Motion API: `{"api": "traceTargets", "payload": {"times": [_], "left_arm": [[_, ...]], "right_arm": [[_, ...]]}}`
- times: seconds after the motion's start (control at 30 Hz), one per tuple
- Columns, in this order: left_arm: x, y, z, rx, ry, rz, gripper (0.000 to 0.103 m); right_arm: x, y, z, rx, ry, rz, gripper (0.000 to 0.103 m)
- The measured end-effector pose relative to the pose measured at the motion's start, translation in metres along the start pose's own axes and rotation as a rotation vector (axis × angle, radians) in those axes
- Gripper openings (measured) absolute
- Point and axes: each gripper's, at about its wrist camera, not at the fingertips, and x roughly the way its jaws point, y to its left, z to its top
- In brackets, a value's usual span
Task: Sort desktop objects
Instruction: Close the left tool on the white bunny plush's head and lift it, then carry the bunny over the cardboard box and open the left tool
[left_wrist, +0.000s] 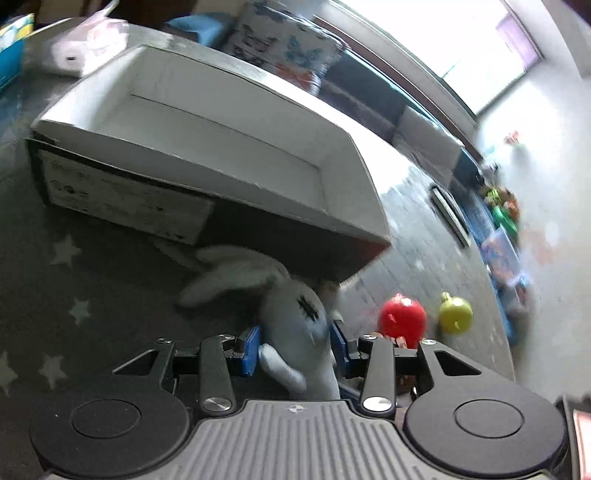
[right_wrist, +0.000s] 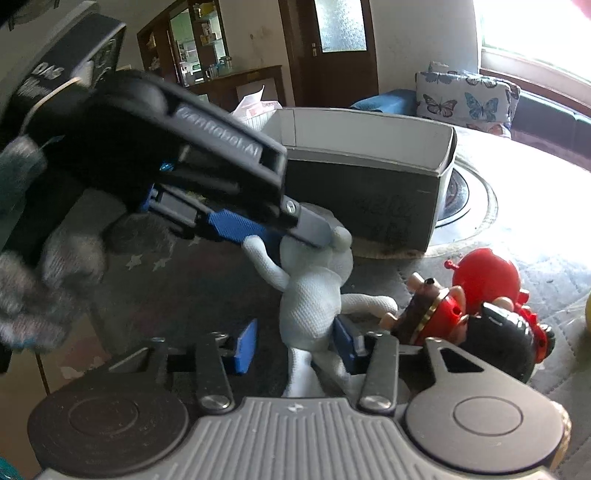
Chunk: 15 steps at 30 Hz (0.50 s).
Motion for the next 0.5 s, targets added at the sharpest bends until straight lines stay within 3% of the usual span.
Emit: {"api": "traceTargets", "payload": {"times": [0.1, 0.27, 0.5], "left_arm": [[0.004, -0.006, -0.007, 0.057, -0.001, 0.020, 0.043], [0.011, -0.004, -0.010, 0.049, 0.003, 0.006, 0.044], [0.007, -0.014, -0.016, 0.114, -0.026, 0.040, 0.035]], "right_arm": [[0.000, -0.001, -0.001, 0.003, 0.001, -0.003, 0.041], [-0.001, -0.001, -0.002, 0.009, -0.001, -0.008, 0.037], [-0.003, 0.003, -0.003, 0.006, -0.002, -0.006, 0.033]]}}
